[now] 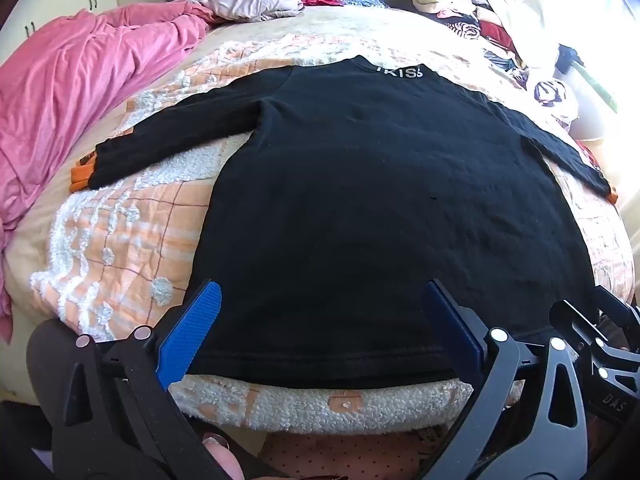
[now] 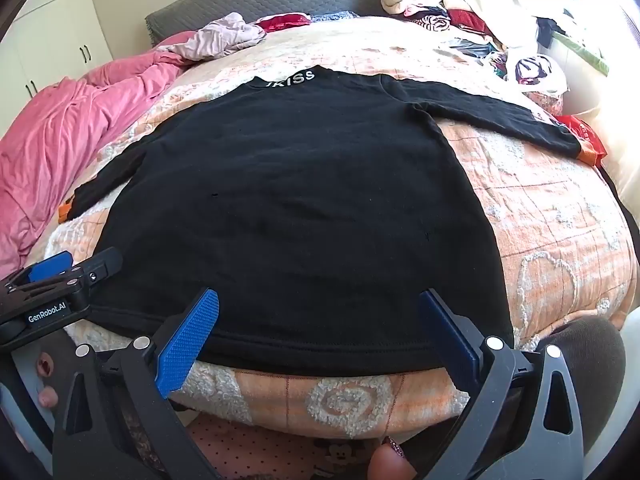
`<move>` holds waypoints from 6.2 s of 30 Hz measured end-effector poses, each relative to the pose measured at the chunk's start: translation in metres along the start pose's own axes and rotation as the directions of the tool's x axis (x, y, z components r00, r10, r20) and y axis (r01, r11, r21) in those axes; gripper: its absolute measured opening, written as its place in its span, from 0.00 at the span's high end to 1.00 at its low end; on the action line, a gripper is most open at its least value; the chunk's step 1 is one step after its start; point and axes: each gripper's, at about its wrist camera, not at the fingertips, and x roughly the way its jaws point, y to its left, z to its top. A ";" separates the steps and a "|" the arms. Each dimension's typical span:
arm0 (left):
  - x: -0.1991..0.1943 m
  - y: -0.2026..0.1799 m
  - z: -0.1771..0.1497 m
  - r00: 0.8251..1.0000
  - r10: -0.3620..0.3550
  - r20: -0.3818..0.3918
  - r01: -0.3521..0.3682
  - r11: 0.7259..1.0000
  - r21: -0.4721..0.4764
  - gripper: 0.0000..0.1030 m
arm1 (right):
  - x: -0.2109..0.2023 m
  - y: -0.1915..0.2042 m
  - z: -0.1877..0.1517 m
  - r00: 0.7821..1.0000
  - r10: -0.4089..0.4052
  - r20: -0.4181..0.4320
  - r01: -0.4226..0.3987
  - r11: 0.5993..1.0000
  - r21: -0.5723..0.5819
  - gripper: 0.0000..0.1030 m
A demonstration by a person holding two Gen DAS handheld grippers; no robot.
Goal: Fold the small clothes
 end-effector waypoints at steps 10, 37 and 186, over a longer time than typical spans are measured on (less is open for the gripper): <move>-0.004 0.001 0.001 1.000 -0.005 -0.003 0.005 1.000 -0.005 0.09 | -0.004 -0.006 0.002 1.000 0.008 0.005 -0.008 1.000 0.003 0.04; -0.002 0.004 -0.001 1.000 -0.014 0.001 0.014 1.000 -0.012 0.09 | -0.005 0.006 0.000 1.000 0.002 0.009 -0.002 1.000 -0.012 0.04; 0.131 -0.026 0.213 0.954 -0.288 -0.086 0.270 0.947 -0.175 0.09 | 0.087 -0.096 0.214 0.946 0.205 0.250 -0.216 0.976 0.017 0.87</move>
